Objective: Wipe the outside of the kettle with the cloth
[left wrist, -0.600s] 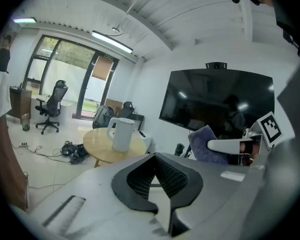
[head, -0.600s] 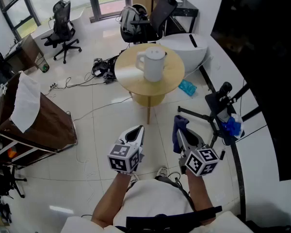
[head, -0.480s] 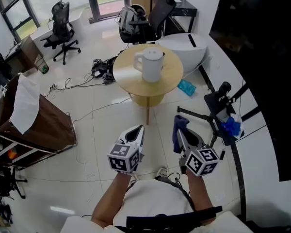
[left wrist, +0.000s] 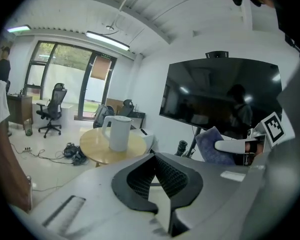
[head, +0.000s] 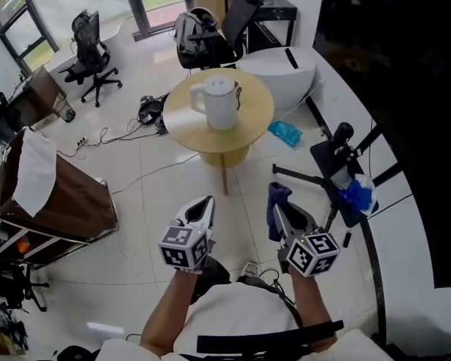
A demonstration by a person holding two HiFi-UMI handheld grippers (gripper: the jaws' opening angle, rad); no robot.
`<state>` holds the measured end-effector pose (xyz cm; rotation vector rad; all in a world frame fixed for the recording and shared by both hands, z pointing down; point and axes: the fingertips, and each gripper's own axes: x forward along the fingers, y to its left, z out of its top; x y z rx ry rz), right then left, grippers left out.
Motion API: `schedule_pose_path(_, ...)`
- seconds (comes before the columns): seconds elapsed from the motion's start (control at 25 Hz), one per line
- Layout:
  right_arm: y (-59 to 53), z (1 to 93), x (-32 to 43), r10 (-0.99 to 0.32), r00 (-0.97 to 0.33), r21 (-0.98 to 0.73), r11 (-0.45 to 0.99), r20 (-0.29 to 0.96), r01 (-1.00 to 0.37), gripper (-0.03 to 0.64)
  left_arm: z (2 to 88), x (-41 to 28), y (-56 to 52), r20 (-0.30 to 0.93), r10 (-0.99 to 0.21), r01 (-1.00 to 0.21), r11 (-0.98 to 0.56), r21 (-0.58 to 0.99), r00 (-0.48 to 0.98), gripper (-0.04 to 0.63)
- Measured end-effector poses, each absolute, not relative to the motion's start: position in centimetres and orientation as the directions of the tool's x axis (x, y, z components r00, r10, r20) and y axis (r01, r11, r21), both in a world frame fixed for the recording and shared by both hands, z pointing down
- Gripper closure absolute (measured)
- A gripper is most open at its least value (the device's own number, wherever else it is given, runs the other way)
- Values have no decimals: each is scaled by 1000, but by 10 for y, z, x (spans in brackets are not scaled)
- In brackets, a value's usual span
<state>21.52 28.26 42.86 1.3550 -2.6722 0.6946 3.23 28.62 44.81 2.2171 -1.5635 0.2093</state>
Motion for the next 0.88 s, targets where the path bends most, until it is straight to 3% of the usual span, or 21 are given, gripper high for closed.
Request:
schedule_pose_path(0.36, 230, 438, 199, -722, -644, -380, 538, 253, -753, 535, 458, 8, 241, 352, -877, -937, -253, 242, 328, 595)
schedule_pose_path(0.56, 179, 435, 159, -697, -673, -384, 567, 248, -729, 535, 455, -31, 177, 295, -866, -909, -343, 236, 403, 595)
schedule_pose_path(0.88, 80, 406, 89, -772, -589, -342, 500, 241, -796, 535, 441, -104, 63, 270, -814, -856, -474, 205, 515, 594)
